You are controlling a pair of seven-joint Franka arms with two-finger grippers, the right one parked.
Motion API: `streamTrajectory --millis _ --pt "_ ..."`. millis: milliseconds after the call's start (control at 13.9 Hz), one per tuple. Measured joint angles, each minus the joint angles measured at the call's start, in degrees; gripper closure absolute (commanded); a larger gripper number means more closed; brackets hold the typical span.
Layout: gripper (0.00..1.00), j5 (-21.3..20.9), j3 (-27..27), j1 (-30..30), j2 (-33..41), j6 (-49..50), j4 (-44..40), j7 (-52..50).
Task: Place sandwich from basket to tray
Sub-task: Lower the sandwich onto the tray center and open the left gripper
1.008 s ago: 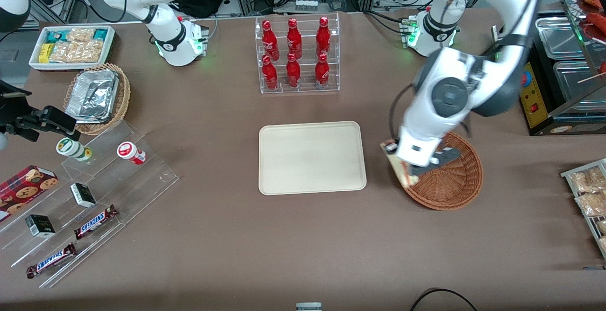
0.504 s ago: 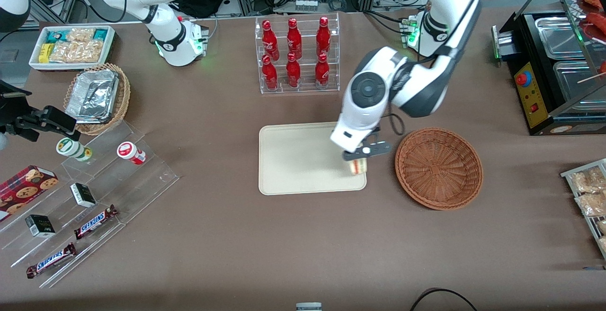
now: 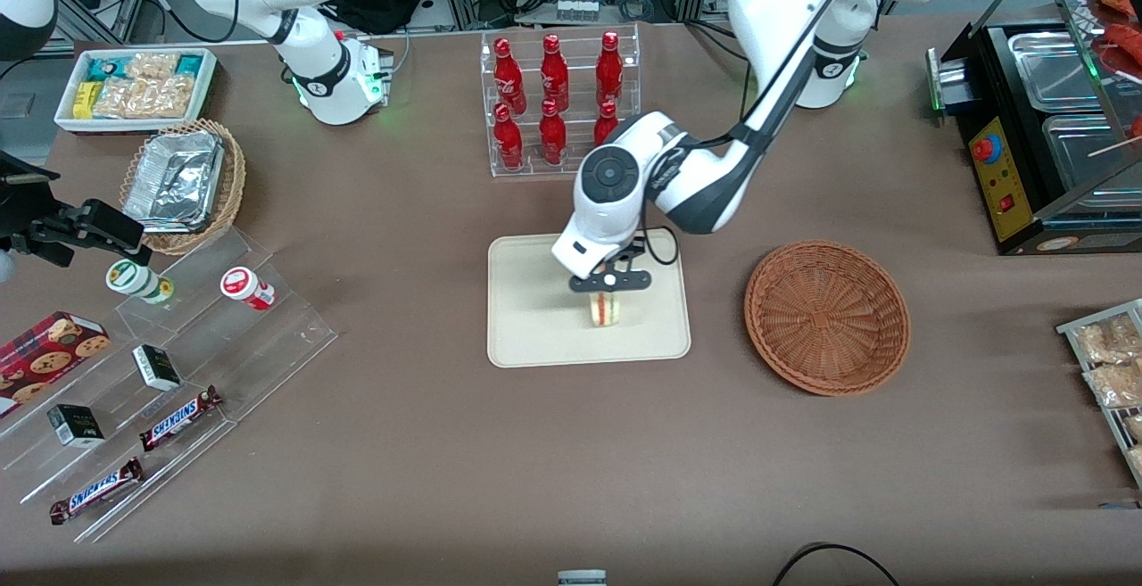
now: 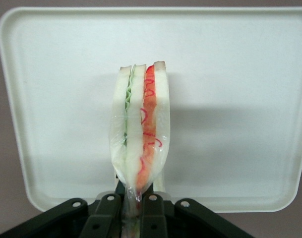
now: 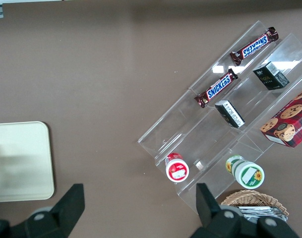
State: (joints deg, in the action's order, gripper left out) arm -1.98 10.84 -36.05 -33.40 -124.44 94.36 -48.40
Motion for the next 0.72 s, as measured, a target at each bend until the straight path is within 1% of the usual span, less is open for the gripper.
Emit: streamTrajectory --millis 216,288,360,432,504,576,720 --pt "0.89 0.0 0.0 -1.1 -1.7 -0.4 -0.3 0.0" --pt "0.84 0.0 0.0 -1.5 -2.0 -0.5 -0.4 0.0" --pt "0.73 0.0 0.0 -1.7 -2.2 -0.5 -0.4 0.0" --pt "0.48 0.0 0.0 -1.8 -2.4 -0.5 -0.4 0.0" --pt "0.15 0.0 0.0 -1.8 -2.6 -0.5 -0.4 0.0" --pt "0.01 0.0 0.0 -1.8 -2.9 -0.5 -0.4 0.0" --pt "0.01 0.0 -0.1 -1.8 -3.1 -0.6 -0.5 0.0"
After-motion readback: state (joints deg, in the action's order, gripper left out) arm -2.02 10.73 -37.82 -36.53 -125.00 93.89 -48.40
